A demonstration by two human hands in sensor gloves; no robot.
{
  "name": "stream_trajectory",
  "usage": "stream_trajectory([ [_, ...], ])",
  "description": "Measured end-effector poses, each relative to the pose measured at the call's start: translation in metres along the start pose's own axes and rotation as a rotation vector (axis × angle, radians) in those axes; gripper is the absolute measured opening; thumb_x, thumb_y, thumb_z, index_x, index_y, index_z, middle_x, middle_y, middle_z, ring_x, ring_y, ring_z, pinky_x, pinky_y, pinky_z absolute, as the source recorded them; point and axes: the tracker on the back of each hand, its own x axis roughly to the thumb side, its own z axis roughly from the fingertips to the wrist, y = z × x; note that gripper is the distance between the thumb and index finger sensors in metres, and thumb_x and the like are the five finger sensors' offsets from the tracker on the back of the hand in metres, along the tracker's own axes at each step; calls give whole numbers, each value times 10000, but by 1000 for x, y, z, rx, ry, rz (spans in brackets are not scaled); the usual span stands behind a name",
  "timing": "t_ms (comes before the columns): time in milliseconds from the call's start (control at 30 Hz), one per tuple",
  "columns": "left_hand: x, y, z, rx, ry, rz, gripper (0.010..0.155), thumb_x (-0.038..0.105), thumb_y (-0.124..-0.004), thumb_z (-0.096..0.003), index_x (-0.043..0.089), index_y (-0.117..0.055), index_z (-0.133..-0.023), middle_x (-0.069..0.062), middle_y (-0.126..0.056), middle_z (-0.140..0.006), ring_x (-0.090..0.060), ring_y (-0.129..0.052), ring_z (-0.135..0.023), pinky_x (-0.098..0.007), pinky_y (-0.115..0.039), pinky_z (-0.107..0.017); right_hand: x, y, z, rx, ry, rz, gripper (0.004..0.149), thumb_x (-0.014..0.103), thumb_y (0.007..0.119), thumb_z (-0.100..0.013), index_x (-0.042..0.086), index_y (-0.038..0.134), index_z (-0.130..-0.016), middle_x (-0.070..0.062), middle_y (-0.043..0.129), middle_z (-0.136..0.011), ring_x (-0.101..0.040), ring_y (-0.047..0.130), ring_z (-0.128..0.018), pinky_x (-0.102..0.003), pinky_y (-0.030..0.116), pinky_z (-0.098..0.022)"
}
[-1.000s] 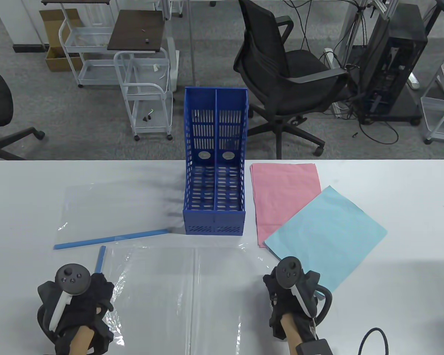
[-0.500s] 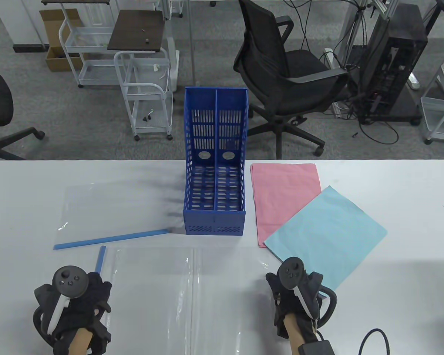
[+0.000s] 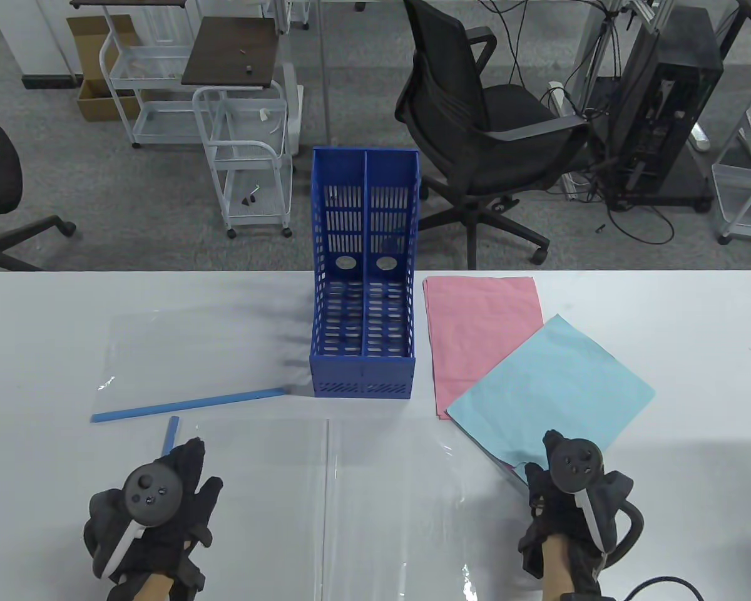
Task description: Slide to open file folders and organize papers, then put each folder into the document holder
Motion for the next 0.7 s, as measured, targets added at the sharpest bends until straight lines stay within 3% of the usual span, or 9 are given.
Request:
stream_trajectory([
  [167, 8, -8, -1, -67, -84, -3, 724, 529, -814, -445, 437, -540, -1109, 142, -565, -1218, -194, -566, -1187, -518, -519, -858, -17, 8, -12, 144, 33, 0, 739, 402, 900, -368, 353, 556, -1020, 5, 503, -1150, -409, 528, -1047, -602, 494, -739],
  [333, 11, -11, -1, -86, -110, -9, 719, 534, -806, -446, 457, -533, -1107, 169, -535, -1225, -165, -521, -1200, -498, -487, -872, -23, 15, -19, 190, 44, 17, 780, 420, 908, -359, 364, 514, -1029, 9, 423, -1165, -396, 438, -1066, -587, 434, -749],
  [533, 10, -16, -4, -137, -123, 2, 712, 537, -798, -447, 454, -540, -1106, 171, -511, -1230, -176, -493, -1204, -506, -477, -871, -28, 30, -25, 336, 66, 51, 825, 459, 901, -352, 357, 459, -1040, 11, 325, -1167, -369, 315, -1071, -576, 382, -752],
  [700, 11, -16, -4, -139, -122, -3, 711, 539, -793, -447, 447, -545, -1107, 163, -498, -1233, -188, -481, -1205, -507, -471, -872, -30, 29, -26, 299, 91, 41, 815, 462, 923, -332, 369, 518, -1033, 41, 362, -1172, -331, 336, -1084, -598, 384, -749],
])
